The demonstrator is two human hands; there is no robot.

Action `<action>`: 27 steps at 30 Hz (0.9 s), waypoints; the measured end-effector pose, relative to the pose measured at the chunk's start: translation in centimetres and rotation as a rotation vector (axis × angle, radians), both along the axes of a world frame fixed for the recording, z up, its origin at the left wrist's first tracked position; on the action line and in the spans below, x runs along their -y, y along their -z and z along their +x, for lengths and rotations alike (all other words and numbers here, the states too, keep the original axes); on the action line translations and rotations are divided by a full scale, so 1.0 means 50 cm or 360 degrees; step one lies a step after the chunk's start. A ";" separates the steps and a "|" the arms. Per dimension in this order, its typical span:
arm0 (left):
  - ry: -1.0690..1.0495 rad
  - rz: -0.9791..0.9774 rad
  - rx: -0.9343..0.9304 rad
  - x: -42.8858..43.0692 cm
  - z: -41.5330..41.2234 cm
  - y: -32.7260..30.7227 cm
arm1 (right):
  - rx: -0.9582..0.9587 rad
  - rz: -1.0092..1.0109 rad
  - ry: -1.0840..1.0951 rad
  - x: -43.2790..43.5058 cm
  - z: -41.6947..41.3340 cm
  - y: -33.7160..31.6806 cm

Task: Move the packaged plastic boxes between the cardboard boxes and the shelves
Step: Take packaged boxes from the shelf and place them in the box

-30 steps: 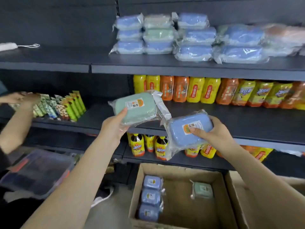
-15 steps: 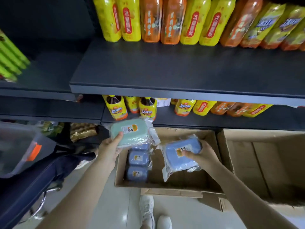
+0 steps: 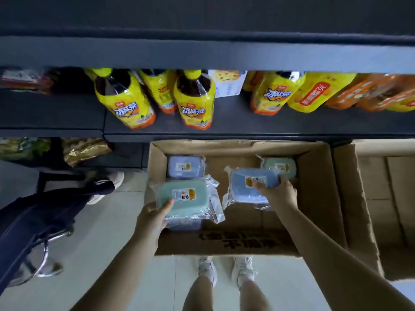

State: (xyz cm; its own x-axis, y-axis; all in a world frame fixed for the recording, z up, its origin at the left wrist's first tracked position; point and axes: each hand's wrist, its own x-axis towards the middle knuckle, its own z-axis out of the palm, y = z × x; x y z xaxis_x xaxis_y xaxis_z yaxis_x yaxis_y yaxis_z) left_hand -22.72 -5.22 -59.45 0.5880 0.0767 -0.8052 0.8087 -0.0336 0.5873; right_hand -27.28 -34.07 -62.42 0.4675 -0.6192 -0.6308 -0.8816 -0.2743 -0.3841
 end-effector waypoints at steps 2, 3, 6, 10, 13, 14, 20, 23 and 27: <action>0.0041 -0.0023 0.0018 0.007 -0.010 0.036 | 0.0031 0.0096 0.0023 0.000 0.019 0.067; 0.0067 -0.0010 0.0035 0.014 -0.014 0.050 | 0.0032 0.0134 0.0034 -0.001 0.029 0.097; 0.0020 0.0036 -0.0029 0.023 -0.026 0.111 | 0.0061 0.0202 0.0003 -0.016 0.067 0.156; 0.0095 0.0086 -0.0047 0.037 -0.021 0.181 | 0.0067 0.0208 -0.0011 -0.031 0.110 0.249; -0.0002 0.0076 -0.0132 0.049 -0.022 0.222 | 0.0107 0.0221 0.0060 -0.050 0.142 0.291; -0.0021 0.0055 -0.0159 0.051 -0.026 0.232 | 0.0124 0.0238 0.0084 -0.058 0.151 0.302; -0.0068 -0.0128 -0.0252 0.058 -0.046 0.270 | 0.0347 0.0265 0.0176 -0.059 0.159 0.344; -0.0013 -0.0241 -0.0342 0.058 -0.050 0.281 | 0.0403 0.0395 0.0114 -0.049 0.140 0.348; 0.0022 -0.0277 -0.0393 0.063 -0.053 0.290 | 0.0356 0.0355 0.0029 -0.065 0.149 0.363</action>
State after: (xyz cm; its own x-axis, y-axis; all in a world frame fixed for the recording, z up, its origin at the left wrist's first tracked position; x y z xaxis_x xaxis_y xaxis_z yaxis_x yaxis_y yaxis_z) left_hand -25.38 -8.36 -73.94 0.3729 -0.0814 -0.9243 0.9279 0.0385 0.3710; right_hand -19.81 -30.84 -80.58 0.6000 -0.4869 -0.6348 -0.7725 -0.1463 -0.6179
